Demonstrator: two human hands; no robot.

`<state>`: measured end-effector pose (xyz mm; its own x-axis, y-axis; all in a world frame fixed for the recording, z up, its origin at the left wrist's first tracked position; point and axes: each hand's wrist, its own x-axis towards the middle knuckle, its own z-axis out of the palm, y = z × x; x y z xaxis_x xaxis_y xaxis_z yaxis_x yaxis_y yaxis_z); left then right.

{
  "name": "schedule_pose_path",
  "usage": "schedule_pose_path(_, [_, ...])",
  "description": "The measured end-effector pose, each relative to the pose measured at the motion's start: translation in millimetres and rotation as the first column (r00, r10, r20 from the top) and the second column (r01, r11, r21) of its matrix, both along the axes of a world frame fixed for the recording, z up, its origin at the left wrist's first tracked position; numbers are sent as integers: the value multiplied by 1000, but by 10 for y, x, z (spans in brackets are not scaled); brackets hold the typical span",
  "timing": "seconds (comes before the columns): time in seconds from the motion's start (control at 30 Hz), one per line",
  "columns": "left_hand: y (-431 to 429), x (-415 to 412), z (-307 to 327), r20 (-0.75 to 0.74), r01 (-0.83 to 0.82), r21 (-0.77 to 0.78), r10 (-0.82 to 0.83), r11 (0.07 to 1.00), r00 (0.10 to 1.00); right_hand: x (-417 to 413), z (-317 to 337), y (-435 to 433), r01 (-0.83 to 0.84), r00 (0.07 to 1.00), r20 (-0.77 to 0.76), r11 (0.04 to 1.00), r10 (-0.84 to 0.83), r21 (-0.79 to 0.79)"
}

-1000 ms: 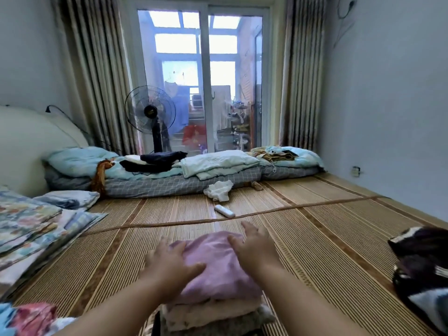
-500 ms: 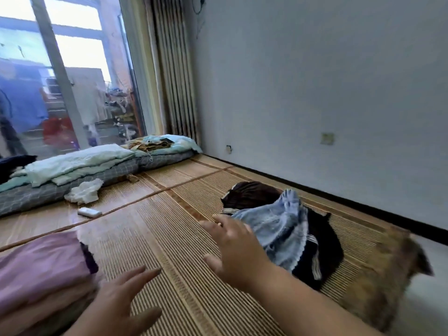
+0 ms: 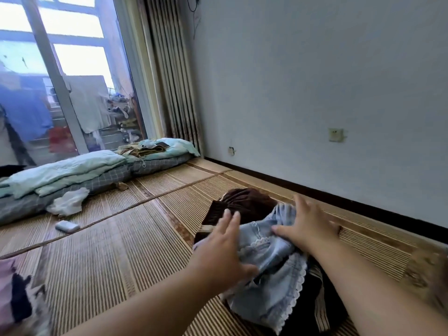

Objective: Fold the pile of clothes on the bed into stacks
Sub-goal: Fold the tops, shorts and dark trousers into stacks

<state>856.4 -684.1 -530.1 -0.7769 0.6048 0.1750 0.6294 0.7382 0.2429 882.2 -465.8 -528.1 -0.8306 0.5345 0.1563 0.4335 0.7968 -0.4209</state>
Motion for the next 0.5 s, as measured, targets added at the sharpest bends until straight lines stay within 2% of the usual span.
schedule_pose_path(0.1, [212,-221,-122,50,21,-127,-15,992,999,-227,-305,132,35,985,171,993,-16,-113])
schedule_pose_path(0.23, [313,-332,-284,189,13,-315,49,949,981,-319,-556,148,-73,975,163,906,153,-417])
schedule_pose_path(0.3, [258,-315,-360,250,31,-359,64,933,966,-300,-587,88,-112,957,193,890,216,-442])
schedule_pose_path(0.5, [-349,-107,-337,325,58,-332,57,942,944,52,-505,-393,-192,903,256,856,346,-480])
